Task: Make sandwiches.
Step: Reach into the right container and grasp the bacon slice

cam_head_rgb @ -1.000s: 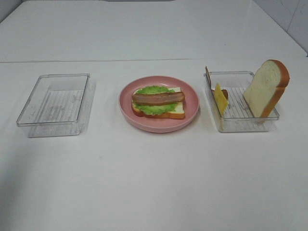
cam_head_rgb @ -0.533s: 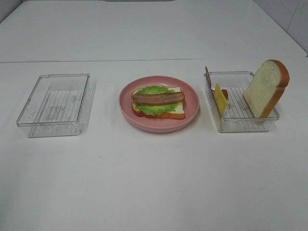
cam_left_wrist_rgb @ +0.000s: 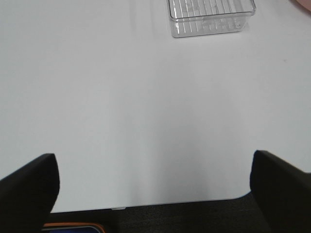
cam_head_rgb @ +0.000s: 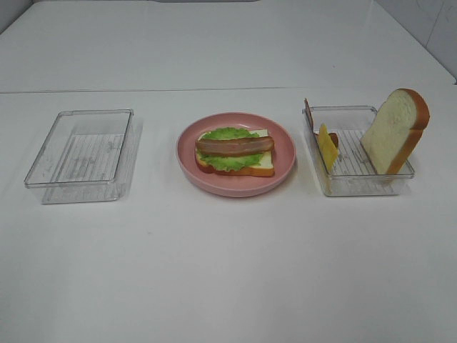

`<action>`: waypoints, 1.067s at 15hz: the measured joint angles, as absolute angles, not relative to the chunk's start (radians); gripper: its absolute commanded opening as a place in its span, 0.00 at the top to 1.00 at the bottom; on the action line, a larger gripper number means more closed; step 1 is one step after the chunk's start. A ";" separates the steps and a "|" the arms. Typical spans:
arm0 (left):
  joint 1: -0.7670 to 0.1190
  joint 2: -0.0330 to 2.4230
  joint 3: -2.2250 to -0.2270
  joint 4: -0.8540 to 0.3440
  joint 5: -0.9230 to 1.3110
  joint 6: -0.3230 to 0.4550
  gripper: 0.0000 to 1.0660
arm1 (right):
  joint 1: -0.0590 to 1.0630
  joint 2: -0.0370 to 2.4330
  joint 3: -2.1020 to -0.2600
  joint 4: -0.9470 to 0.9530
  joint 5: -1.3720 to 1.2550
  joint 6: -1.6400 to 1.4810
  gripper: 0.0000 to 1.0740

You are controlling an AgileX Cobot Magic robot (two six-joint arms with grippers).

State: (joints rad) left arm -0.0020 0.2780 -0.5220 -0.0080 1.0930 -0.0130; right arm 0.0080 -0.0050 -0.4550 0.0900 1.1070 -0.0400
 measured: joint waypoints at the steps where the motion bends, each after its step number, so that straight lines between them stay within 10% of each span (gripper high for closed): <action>1: -0.002 0.278 -0.522 -0.008 1.091 -0.011 0.07 | 0.008 -0.005 -0.455 0.090 1.107 -0.040 0.19; 16: -0.002 0.029 -0.519 -0.009 1.080 -0.011 0.07 | 0.008 -0.005 -0.455 0.090 1.107 -0.040 0.19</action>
State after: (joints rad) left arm -0.0020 0.0290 -0.5190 -0.0090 1.0800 -0.0110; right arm 0.0080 -0.0050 -0.4550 0.0900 1.1070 -0.0400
